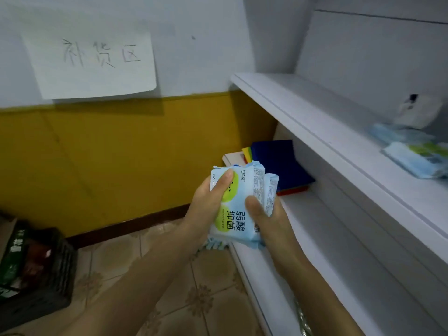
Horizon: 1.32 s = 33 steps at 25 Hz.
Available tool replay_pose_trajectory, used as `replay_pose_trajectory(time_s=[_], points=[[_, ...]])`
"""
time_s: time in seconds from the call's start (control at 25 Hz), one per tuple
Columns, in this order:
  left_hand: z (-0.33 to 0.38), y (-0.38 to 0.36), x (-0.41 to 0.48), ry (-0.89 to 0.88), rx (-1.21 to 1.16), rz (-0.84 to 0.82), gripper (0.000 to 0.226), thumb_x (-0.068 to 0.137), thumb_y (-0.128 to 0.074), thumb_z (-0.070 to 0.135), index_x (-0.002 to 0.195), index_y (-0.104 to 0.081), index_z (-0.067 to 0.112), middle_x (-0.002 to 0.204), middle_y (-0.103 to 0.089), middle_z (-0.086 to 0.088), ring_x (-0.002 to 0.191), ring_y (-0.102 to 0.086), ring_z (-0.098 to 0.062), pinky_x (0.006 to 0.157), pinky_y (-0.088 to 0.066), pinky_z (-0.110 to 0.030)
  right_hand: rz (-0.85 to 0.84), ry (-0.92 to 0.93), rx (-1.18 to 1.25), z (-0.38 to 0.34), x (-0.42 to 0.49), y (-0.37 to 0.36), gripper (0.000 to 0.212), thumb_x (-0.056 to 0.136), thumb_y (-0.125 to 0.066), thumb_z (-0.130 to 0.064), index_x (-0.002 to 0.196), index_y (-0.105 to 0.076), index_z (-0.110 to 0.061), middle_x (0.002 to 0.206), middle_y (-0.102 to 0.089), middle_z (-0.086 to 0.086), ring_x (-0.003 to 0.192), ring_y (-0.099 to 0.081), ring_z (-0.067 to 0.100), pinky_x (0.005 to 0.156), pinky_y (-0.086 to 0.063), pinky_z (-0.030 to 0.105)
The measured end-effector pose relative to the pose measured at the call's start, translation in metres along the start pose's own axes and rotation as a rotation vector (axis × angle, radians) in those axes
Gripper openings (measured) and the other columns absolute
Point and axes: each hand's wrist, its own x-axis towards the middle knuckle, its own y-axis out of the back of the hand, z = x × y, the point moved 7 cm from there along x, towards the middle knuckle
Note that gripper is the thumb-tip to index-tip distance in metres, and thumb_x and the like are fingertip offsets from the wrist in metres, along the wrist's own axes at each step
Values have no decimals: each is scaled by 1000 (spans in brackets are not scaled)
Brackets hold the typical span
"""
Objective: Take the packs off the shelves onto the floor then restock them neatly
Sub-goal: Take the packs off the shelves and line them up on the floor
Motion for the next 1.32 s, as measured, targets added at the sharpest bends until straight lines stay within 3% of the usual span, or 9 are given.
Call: replay_pose_trajectory(time_s=[0.08,0.2,0.36,0.52,0.64,0.8,1.04,1.16,1.32], points=[[13,37,17,-83,58,91,55,73,-63,50,118,-56,19,106,-71,-6,91,-71,-20,70,-58,-33,43,13,-24,7,27,-19,25,82,-73,-17,103,-63,-27,94,-75,-3,84,-72,15,63,-57,27],[19,95,44,-150,144,268,56,77,-68,44,125,-45,26,122,-57,2,110,-60,-13,86,-54,-32,239,12,-214,31,70,-35,41,77,-78,-25,110,-56,-28,97,-70,-8,86,-70,7,66,-58,26],[4,119,74,-150,99,140,62,80,-67,47,132,-45,21,124,-60,2,109,-62,-11,81,-54,-24,164,84,-396,55,114,-80,60,75,-79,-32,124,-44,-31,110,-60,-14,97,-63,2,73,-56,22],[-17,146,111,-9,-4,110,49,86,-65,31,131,-49,19,115,-68,-4,99,-69,-20,78,-59,-40,-84,-29,-377,94,152,-91,65,85,-71,-22,140,-40,-33,129,-55,-14,115,-56,1,85,-56,27],[-45,156,146,102,-1,107,52,82,-65,35,129,-49,22,114,-69,-2,97,-70,-21,82,-58,-44,-37,-157,-296,123,183,-69,52,85,-69,-17,121,-46,-46,120,-57,-19,108,-58,-4,78,-56,20],[-85,160,200,210,-4,273,72,72,-69,46,133,-43,19,121,-64,-5,100,-69,-20,84,-57,-47,-10,-333,-196,170,235,-36,36,88,-65,-13,113,-52,-35,115,-63,-8,103,-65,6,71,-56,20],[-151,151,270,335,32,312,30,95,-57,21,125,-58,22,108,-71,4,94,-70,-12,77,-59,-30,-102,-456,-303,238,316,12,43,81,-73,-22,115,-50,-33,114,-59,-14,102,-61,3,71,-56,19],[-210,168,290,425,90,407,30,95,-57,19,125,-59,22,106,-69,9,91,-70,-9,76,-57,-24,-85,-543,-395,303,334,32,44,83,-72,-22,122,-52,-25,112,-61,-11,98,-62,1,71,-56,19],[-330,214,310,608,175,520,33,91,-64,22,116,-55,2,111,-66,-10,93,-68,-23,69,-57,-26,-64,-694,-448,413,337,56,37,89,-66,-21,123,-50,-20,107,-62,-10,87,-63,-4,67,-54,13]])
